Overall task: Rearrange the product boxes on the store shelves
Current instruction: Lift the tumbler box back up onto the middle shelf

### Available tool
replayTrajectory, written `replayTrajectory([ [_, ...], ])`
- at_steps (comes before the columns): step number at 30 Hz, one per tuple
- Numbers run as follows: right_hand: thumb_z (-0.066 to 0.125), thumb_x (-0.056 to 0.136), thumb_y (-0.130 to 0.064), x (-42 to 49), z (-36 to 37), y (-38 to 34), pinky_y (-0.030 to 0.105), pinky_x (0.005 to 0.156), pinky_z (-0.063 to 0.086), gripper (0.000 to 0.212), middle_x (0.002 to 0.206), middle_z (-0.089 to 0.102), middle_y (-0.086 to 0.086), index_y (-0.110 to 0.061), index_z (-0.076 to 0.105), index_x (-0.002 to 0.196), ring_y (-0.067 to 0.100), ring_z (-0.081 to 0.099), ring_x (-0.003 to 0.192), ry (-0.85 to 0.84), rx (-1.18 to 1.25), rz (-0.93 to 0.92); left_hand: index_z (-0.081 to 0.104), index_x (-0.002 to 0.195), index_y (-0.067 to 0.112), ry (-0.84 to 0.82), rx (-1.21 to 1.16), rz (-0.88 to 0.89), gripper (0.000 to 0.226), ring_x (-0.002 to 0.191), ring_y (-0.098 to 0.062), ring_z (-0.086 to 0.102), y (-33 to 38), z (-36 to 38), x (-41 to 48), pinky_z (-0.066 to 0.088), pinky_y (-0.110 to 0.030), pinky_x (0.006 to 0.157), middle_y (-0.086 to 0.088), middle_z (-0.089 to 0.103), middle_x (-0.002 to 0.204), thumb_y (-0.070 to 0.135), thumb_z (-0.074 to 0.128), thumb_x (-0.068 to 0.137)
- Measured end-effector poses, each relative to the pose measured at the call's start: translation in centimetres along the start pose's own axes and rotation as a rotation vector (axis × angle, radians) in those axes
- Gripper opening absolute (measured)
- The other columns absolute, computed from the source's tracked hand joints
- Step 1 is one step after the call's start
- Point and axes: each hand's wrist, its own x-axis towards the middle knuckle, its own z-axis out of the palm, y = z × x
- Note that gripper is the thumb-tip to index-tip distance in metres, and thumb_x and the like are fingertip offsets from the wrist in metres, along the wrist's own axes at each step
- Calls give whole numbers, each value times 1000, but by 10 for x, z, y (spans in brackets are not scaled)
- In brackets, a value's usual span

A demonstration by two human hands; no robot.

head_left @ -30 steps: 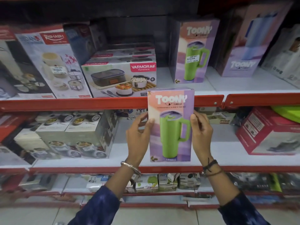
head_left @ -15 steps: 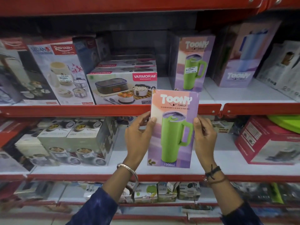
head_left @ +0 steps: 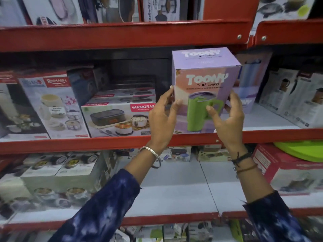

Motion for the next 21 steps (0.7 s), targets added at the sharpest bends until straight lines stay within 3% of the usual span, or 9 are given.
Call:
replayTrajectory([
  [4, 70, 81, -35, 18, 6, 26, 46, 113, 33, 74, 144, 41, 10, -11, 34, 141, 23, 36, 134, -93, -44, 90, 52, 132, 11, -6, 34, -33, 43, 107, -14, 64, -27, 30, 9, 55, -38, 91, -7, 66, 122, 28, 56, 93],
  [9, 70, 83, -21, 32, 17, 44, 22, 110, 23, 81, 150, 32, 14, -8, 22, 146, 20, 28, 138, -110, -39, 160, 54, 130, 12, 7, 115, -40, 37, 105, -21, 64, -53, 55, 24, 54, -42, 88, -9, 67, 120, 20, 54, 95],
  [14, 70, 83, -21, 35, 25, 75, 42, 115, 30, 83, 153, 30, 8, -15, 20, 148, 21, 31, 139, -179, -26, 184, 47, 134, 12, -90, 232, -66, 42, 107, -30, 62, -79, 64, 23, 53, -46, 88, -15, 63, 124, 23, 54, 95],
  [16, 67, 85, -20, 34, 26, 81, 28, 117, 24, 84, 157, 19, 1, -17, 13, 150, 15, 22, 142, -195, -88, 91, 37, 140, 8, -165, 255, -32, 51, 127, -29, 48, -83, 65, 20, 43, -39, 104, -15, 48, 141, 19, 55, 94],
  [17, 64, 87, -18, 35, 28, 81, 20, 117, 19, 84, 158, 11, -1, -14, 8, 150, 12, 15, 144, -190, -161, 2, 30, 143, 4, -198, 284, 33, 58, 136, -26, 36, -86, 65, 21, 36, -26, 108, -16, 36, 149, 16, 57, 92],
  [18, 61, 88, -16, 36, 30, 82, 20, 117, 15, 84, 158, 4, -1, -12, 4, 150, 11, 7, 145, -183, -256, -96, 22, 145, 1, -220, 368, 141, 68, 142, -23, 24, -90, 65, 23, 27, -13, 109, -16, 22, 155, 16, 59, 90],
  [19, 58, 90, -14, 37, 32, 83, 27, 119, 15, 83, 158, -2, 1, -11, 0, 149, 12, 0, 146, -186, -369, -192, 13, 147, 1, -241, 497, 280, 78, 145, -22, 12, -95, 65, 25, 20, -9, 109, -15, 8, 158, 20, 61, 89],
  [21, 52, 92, -13, 37, 37, 90, 39, 120, 11, 83, 157, -7, 4, -15, -9, 148, 13, -12, 146, -241, -569, -300, -5, 148, 8, -292, 787, 488, 91, 146, -18, -10, -108, 66, 31, 4, -22, 118, -5, -15, 159, 31, 59, 88],
])
